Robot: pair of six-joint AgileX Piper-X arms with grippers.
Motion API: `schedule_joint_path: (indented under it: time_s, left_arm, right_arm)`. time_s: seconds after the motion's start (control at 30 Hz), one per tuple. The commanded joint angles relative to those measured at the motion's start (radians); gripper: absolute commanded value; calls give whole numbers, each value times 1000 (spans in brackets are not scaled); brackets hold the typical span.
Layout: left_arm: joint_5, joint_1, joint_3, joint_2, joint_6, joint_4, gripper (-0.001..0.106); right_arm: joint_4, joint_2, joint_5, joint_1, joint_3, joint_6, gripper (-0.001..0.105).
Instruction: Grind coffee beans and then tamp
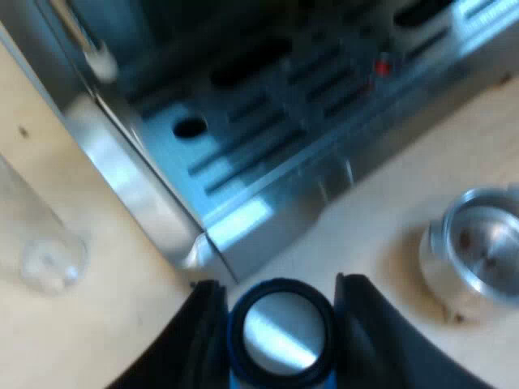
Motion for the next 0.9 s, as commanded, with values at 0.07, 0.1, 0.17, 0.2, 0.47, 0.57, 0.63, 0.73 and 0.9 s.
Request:
schedule_joint_path:
  time_s: [0.07, 0.1, 0.17, 0.2, 0.47, 0.57, 0.63, 0.73, 0.9]
  left_arm:
    - [55, 14, 43, -9, 30, -83, 0]
    - [55, 14, 49, -9, 31, -92, 0]
    - [55, 14, 67, -9, 31, -117, 0]
    - [55, 14, 76, -6, 31, -128, 0]
    - [55, 14, 184, 64, 31, -339, 0]
    - [55, 14, 187, 97, 31, -363, 0]
    - [55, 14, 186, 140, 31, -391, 0]
    - [55, 14, 186, 183, 31, -412, 0]
    - [55, 14, 189, 257, 31, -457, 0]
  right_arm:
    - [-13, -7, -3, 1, 0, -10, 60]
    - [-13, -7, -3, 1, 0, -10, 60]
    - [-13, -7, -3, 1, 0, -10, 60]
    - [-13, -7, -3, 1, 0, -10, 60]
    - [-13, -7, -3, 1, 0, -10, 60]
    - [-13, -7, -3, 1, 0, -10, 60]
    - [-13, -7, -3, 1, 0, -10, 60]
    - [-13, -7, -3, 1, 0, -10, 60]
    - [-13, -7, -3, 1, 0, -10, 60]
